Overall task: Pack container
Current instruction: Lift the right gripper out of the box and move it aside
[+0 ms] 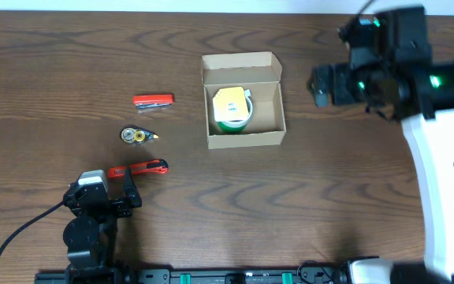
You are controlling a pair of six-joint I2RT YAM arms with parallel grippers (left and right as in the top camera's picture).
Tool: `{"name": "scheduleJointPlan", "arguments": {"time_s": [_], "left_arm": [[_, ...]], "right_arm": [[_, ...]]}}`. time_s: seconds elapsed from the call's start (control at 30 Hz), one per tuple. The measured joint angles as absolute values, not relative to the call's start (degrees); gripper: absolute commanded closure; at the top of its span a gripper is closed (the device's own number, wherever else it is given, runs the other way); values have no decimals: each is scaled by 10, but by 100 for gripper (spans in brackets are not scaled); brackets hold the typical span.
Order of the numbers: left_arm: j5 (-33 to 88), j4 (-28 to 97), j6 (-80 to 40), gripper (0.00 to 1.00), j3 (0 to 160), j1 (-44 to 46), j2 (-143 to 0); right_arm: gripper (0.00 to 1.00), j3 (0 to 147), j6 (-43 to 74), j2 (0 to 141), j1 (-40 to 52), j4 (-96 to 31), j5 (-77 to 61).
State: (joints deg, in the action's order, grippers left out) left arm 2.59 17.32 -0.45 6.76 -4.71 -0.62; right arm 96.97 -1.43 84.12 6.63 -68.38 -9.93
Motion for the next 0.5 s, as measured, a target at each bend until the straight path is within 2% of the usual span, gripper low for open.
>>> {"name": "scheduleJointPlan", "arguments": {"time_s": [0.2, 0.5], "left_arm": [[26, 173, -4, 4, 68, -47, -6], [33, 170, -5, 5, 67, -47, -6]], "right_arm": [[1, 842, -98, 731, 65, -657, -139], [1, 820, -122, 713, 65, -660, -153]]}}
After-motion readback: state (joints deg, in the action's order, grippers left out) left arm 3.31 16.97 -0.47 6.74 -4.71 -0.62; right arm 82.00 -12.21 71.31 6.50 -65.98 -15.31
